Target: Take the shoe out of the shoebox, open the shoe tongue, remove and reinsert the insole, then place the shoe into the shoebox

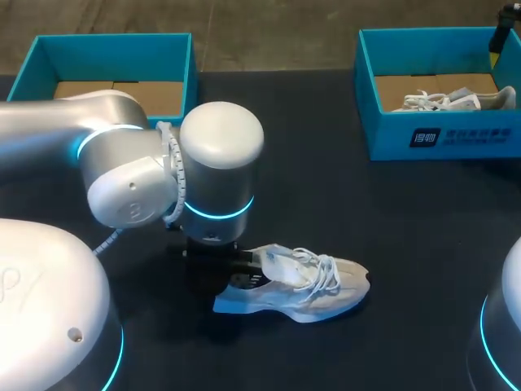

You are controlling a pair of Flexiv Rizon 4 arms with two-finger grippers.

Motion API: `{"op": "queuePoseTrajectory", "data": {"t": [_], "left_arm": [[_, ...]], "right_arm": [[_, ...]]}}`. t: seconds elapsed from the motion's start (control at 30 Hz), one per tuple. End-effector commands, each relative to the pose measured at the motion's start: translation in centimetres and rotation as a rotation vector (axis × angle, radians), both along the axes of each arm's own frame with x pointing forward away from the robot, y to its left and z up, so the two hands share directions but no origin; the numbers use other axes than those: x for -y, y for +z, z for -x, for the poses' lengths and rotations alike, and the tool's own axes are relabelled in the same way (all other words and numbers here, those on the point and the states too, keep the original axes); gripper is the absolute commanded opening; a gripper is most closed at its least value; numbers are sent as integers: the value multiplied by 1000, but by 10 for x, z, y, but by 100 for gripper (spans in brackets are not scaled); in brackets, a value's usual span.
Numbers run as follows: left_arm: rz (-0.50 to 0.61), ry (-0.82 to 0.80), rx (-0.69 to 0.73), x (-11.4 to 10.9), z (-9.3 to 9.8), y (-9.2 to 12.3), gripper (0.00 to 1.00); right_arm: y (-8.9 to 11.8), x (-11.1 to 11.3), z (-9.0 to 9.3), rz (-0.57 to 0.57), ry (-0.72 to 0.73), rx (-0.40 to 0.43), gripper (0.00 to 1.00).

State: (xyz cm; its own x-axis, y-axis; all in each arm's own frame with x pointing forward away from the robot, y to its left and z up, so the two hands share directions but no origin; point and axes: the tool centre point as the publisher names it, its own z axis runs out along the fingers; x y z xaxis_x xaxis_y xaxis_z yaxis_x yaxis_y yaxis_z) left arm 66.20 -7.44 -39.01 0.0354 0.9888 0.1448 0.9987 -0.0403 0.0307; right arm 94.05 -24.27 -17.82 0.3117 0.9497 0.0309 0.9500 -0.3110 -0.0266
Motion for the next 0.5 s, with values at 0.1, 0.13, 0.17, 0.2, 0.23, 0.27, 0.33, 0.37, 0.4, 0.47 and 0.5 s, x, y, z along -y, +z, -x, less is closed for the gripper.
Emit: {"op": "queuePoseTrajectory", "data": {"t": [0.1, 0.13, 0.17, 0.2, 0.23, 0.27, 0.33, 0.37, 0.4, 0.47, 0.5], "left_arm": [[-3, -2, 2, 3, 0, -2, 0], [-3, -5, 4, 4, 0, -2, 0], [-2, -8, 6, 4, 0, -2, 8], [-2, -9, 8, 5, 0, -2, 39], [-1, -9, 9, 5, -1, -2, 49], [3, -12, 14, 6, -1, -2, 57], [9, -15, 18, 6, -1, 0, 78], [13, -17, 22, 6, -1, 1, 95], [13, -17, 22, 6, -1, 1, 95], [22, -20, 28, 6, -1, 5, 100], [25, -21, 30, 6, -1, 6, 100]], "right_arm": [[0, 0, 0, 1, -1, 0, 100], [0, 0, 0, 1, -1, 0, 100], [0, 0, 0, 1, -1, 0, 100], [0, 0, 0, 1, -1, 0, 100], [0, 0, 0, 1, -1, 0, 100], [0, 0, 0, 1, -1, 0, 100], [0, 0, 0, 1, -1, 0, 100], [0, 0, 0, 1, -1, 0, 100], [0, 0, 0, 1, -1, 0, 100], [0, 0, 0, 1, -1, 0, 100], [0, 0, 0, 1, -1, 0, 100]]}}
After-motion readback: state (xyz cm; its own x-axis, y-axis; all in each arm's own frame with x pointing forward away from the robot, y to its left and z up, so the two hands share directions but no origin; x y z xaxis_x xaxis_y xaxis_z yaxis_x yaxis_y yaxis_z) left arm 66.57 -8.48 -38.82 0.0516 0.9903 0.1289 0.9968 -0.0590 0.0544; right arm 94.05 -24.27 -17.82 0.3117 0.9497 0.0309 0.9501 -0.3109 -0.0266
